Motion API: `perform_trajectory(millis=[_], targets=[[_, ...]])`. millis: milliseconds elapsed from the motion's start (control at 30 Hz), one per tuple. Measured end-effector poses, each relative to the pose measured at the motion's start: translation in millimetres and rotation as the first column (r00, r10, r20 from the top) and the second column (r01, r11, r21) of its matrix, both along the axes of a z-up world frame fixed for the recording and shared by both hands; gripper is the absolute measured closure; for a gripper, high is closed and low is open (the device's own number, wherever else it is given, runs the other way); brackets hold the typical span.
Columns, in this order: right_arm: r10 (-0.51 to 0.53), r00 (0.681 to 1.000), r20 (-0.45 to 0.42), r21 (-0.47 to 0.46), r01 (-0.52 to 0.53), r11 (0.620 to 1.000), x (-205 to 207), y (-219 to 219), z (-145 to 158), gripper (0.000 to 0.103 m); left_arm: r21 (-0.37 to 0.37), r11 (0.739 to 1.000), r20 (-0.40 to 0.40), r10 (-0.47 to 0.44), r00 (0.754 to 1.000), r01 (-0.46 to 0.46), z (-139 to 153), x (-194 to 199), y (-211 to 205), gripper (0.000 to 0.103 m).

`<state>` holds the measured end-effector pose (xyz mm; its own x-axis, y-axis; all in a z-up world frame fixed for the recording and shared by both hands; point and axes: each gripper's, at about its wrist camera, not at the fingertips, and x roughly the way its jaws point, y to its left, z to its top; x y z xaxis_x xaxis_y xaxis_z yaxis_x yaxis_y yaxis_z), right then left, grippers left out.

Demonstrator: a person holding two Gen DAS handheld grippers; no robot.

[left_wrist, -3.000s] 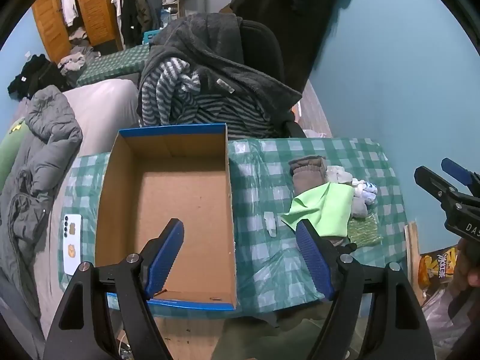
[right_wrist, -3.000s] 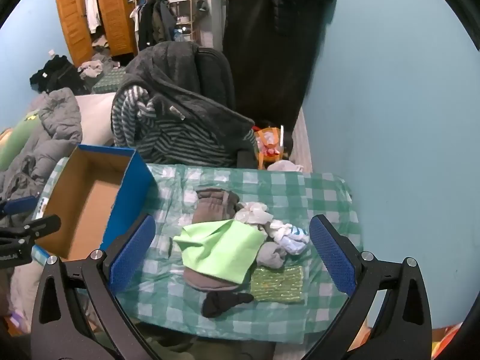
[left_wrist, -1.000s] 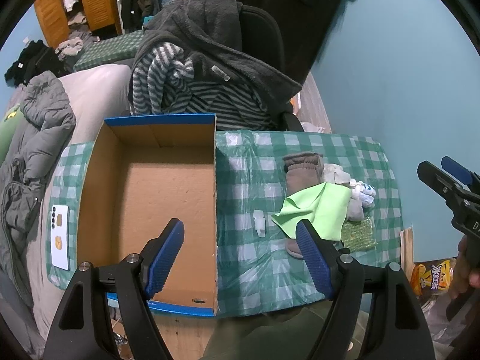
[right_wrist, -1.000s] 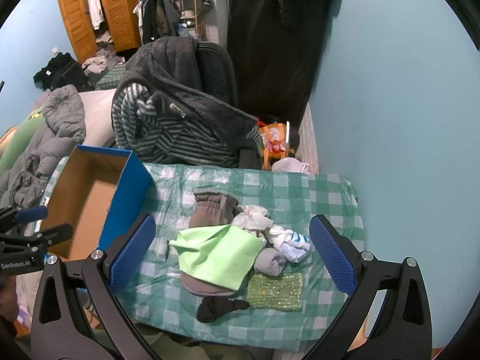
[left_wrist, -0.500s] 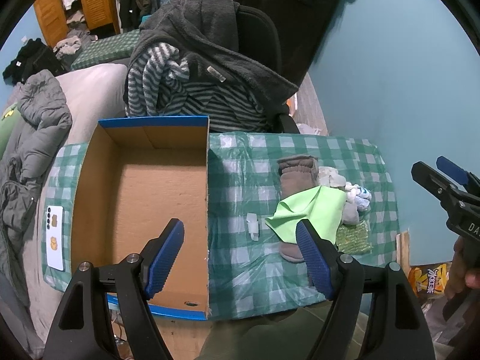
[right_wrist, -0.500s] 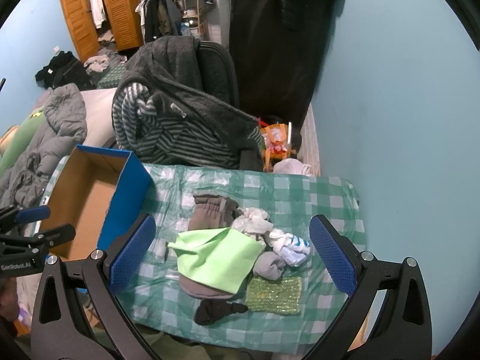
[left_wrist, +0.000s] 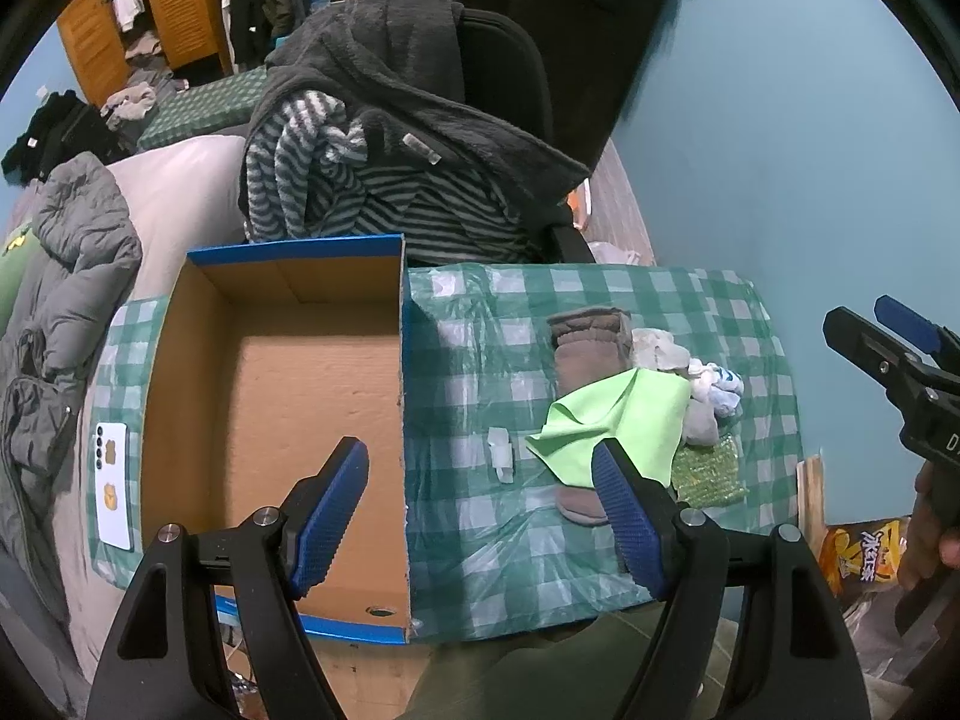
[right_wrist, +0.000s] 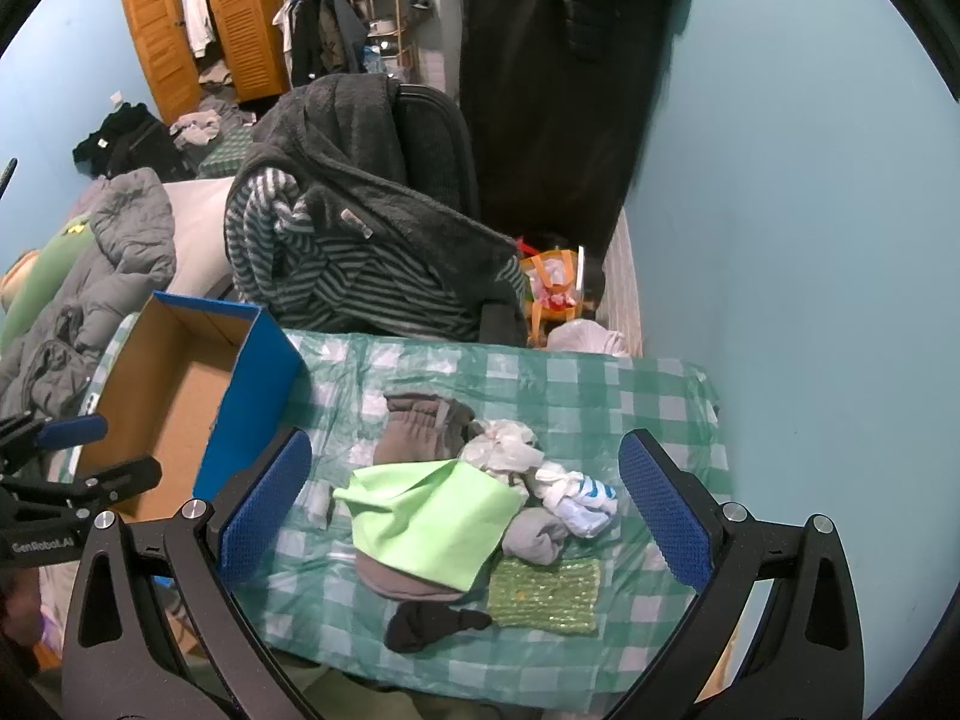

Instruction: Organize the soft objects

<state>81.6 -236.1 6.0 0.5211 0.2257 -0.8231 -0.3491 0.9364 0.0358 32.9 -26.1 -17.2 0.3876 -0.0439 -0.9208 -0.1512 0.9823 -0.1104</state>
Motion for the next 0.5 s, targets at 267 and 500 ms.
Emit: perform_trajectory(millis=[267, 500], targets=[[0.001, 1.0, -0.002, 0.0, -0.001, 1.0, 2.1, -0.6, -1.7, 0.001, 0.003, 1.0, -0.001, -0.003, 1.0, 0.003, 0.4, 3.1, -5.8, 0.025], [-0.006, 1.0, -0.019, 0.0, 0.006, 1.0, 6.7, -5.0, -3.5, 0.001, 0.001, 1.0, -0.015, -0.015, 1.0, 0.015, -2.5, 8.6, -15.7, 0.025]])
